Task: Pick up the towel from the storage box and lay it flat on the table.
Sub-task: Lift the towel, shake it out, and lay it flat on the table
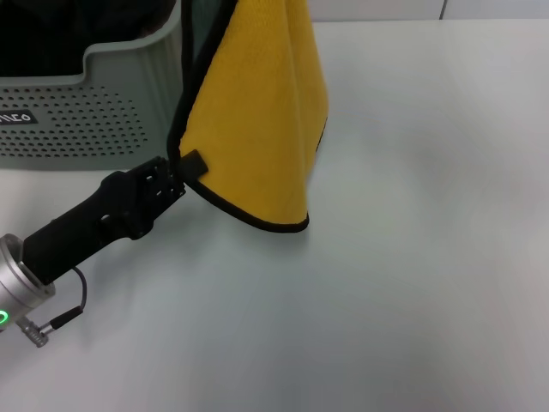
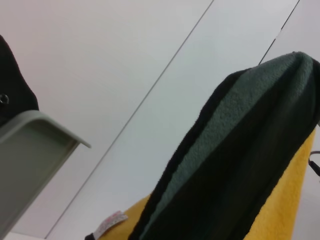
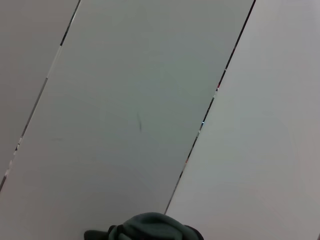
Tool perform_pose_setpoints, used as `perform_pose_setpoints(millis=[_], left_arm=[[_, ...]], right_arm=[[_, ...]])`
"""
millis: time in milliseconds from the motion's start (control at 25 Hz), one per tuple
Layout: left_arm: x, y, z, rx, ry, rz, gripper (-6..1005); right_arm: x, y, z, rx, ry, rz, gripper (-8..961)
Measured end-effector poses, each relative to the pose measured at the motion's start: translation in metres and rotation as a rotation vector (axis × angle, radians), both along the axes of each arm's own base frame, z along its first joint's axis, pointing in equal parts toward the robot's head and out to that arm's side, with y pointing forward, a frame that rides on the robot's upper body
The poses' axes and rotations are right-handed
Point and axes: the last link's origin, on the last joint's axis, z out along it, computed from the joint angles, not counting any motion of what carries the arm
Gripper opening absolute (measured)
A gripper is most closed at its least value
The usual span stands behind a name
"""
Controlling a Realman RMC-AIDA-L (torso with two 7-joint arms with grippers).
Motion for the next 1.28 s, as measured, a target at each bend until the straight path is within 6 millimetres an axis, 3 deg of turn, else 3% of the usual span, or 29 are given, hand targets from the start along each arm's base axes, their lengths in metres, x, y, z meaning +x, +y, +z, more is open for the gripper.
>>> perform_pose_setpoints(millis=[280,480,720,1080,1160,1280], left_arm=[[0.003,0.0,-0.003,-0.011,0.015,-0.024,248],[0.002,0.0,-0.001,0.006,0.014,-0.021,42],[0.002,0.0,0.005,0.023,0.003,-0.034,18],[0.017,0.007,0.061,0.059,-0.074,-0.189,25],[0.017,0.007,0.061,0.059,-0.074,-0.189,27],[0.041,0.029,0.079,0.042,-0.055,-0.289,30]], right_arm=[[0.001,0.0,0.0,0.0,0.0,-0.002,27],[0.003,0.0,0.0,0.0,-0.001,-0.009,28],[0.013,0.002,0.0,-0.003,-0.007,-0.041,28],[0.062,-0.005,0.014,-0.104,0.001,-0.188,29],[0.066,-0.005,0.016,-0.115,0.004,-0.201,29],[0.065,-0.001,0.018,-0.088,0.011,-0.201,29]])
